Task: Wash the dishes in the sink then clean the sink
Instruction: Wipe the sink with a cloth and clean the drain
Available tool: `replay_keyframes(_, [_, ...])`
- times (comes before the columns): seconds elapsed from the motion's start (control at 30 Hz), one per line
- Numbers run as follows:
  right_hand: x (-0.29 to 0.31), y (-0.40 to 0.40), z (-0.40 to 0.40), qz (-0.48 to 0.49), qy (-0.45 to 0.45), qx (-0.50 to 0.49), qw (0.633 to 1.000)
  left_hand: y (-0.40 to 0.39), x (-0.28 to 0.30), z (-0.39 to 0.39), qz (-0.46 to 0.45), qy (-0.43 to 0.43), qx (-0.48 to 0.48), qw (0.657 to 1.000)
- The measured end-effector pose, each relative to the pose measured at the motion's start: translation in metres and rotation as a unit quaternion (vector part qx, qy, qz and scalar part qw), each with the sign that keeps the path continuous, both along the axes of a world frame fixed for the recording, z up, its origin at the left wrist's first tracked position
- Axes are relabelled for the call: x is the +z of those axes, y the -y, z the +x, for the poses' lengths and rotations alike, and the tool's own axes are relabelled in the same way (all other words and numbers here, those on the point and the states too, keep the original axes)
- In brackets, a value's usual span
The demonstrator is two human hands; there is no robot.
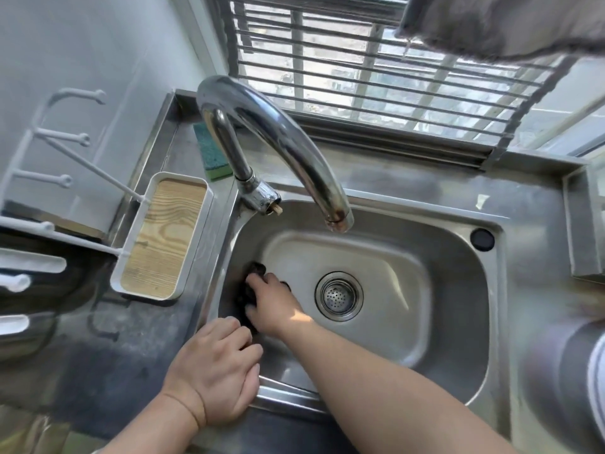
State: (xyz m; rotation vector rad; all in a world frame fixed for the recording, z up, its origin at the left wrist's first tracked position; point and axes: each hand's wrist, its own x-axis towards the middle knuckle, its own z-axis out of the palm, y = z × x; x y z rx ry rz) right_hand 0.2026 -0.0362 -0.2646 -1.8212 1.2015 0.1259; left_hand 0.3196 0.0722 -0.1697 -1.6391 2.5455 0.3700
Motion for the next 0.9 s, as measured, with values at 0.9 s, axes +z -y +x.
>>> replay_keyframes(0.9, [0.032, -0.027, -0.182, 0.180, -0.326, 0.176, 0.912, -0.002, -0.002, 0.000, -0.032, -0.021, 0.004, 0.999])
